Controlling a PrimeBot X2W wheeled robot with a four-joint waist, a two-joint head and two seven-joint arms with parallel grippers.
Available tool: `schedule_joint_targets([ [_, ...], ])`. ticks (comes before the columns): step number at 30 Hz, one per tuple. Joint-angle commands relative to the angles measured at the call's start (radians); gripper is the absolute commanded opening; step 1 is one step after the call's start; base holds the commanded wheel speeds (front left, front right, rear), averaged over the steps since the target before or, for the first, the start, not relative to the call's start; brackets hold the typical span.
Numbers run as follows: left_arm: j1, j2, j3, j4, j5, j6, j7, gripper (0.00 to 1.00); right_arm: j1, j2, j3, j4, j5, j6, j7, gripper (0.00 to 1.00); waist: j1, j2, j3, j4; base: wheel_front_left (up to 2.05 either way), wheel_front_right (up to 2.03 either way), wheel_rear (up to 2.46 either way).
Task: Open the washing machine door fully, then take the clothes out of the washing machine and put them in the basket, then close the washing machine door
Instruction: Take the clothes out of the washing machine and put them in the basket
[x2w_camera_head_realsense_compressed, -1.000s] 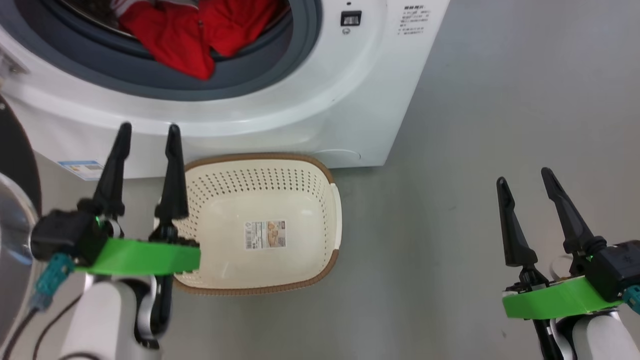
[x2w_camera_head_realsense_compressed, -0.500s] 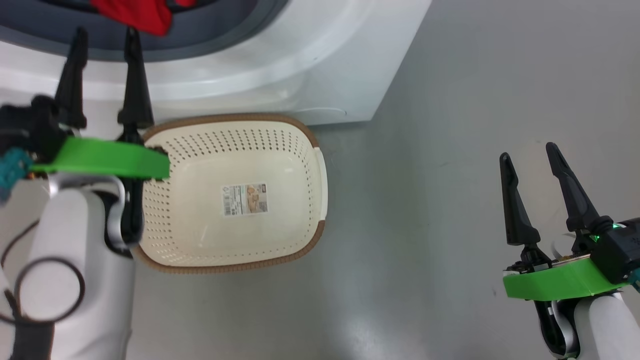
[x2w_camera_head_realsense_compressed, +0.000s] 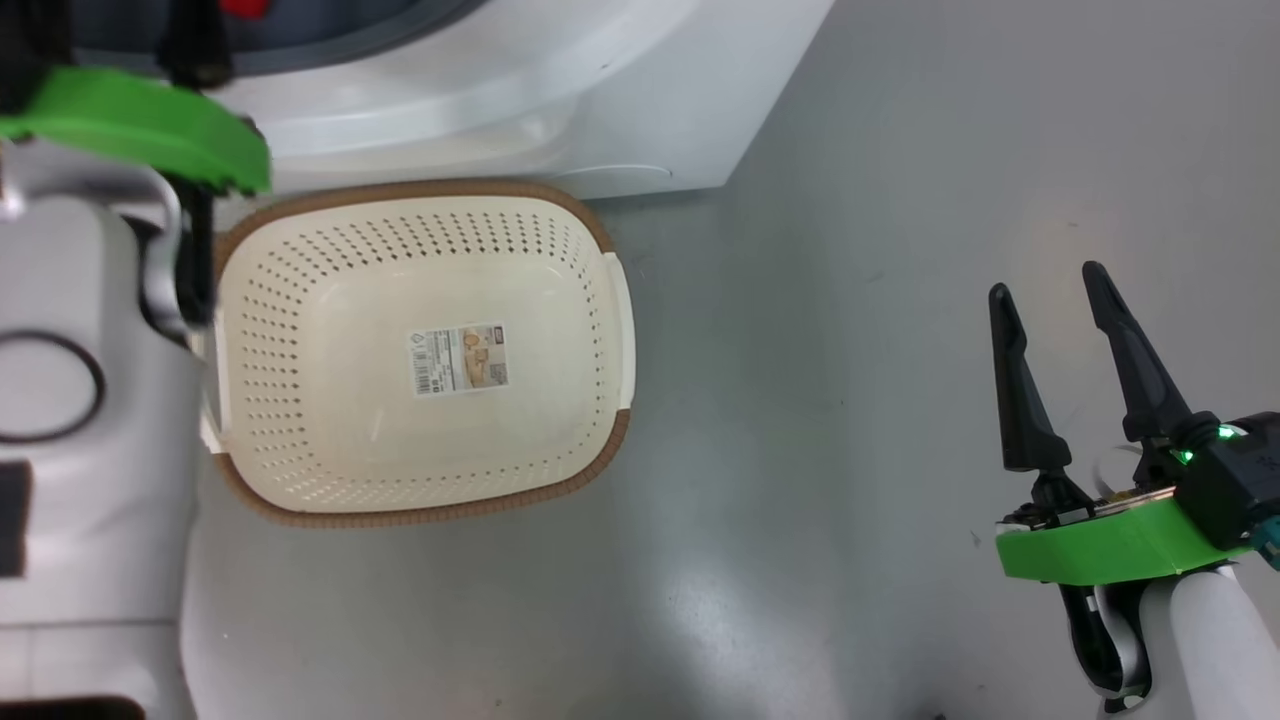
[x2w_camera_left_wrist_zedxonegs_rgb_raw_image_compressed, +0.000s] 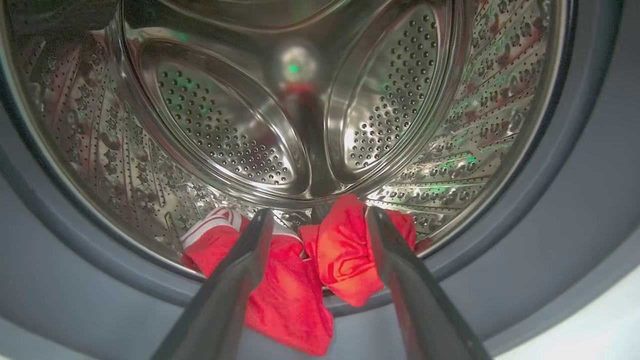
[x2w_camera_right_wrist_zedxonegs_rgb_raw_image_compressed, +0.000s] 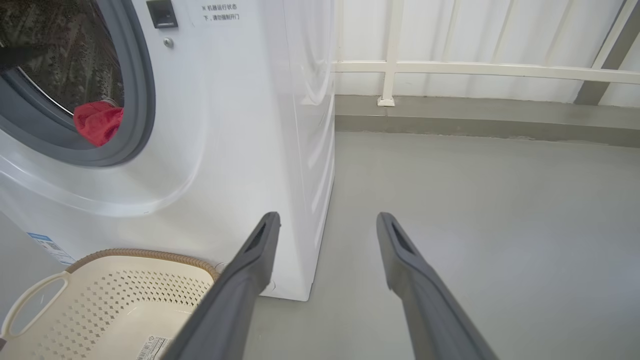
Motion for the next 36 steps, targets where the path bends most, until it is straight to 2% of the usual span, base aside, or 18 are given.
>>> schedule_joint_targets([
  [1,-0.032,0.053,0.013,0.003,0.015,0.006,-0.005,1.00,-0.007,-0.007,0.029,-0.019,0.012,0.006,-0.006,1.00,0.0000,0.0000,0.016,-0.014,0.00,0.00,0.00],
  [13,-0.207,0.111,-0.019,0.193,0.060,0.036,0.009,1.00,-0.018,-0.007,0.073,-0.020,0.042,0.006,-0.006,1.00,0.0000,0.0000,0.068,-0.045,0.00,0.00,0.00],
  [25,-0.354,0.201,-0.053,0.436,0.095,0.080,0.134,1.00,-0.029,-0.007,0.111,-0.007,0.075,0.006,-0.006,1.00,0.0000,0.0000,0.093,-0.095,0.00,0.00,0.00],
  [31,-0.384,0.218,-0.092,0.505,0.121,0.072,0.176,1.00,-0.031,-0.007,0.116,-0.006,0.092,0.006,-0.006,1.00,0.0000,0.0000,0.103,-0.110,0.00,0.00,0.00],
  [36,-0.384,0.229,-0.125,0.540,0.145,0.089,0.213,1.00,-0.030,-0.007,0.123,-0.011,0.103,0.006,-0.006,1.00,0.0000,0.0000,0.107,-0.115,0.00,0.00,0.00],
])
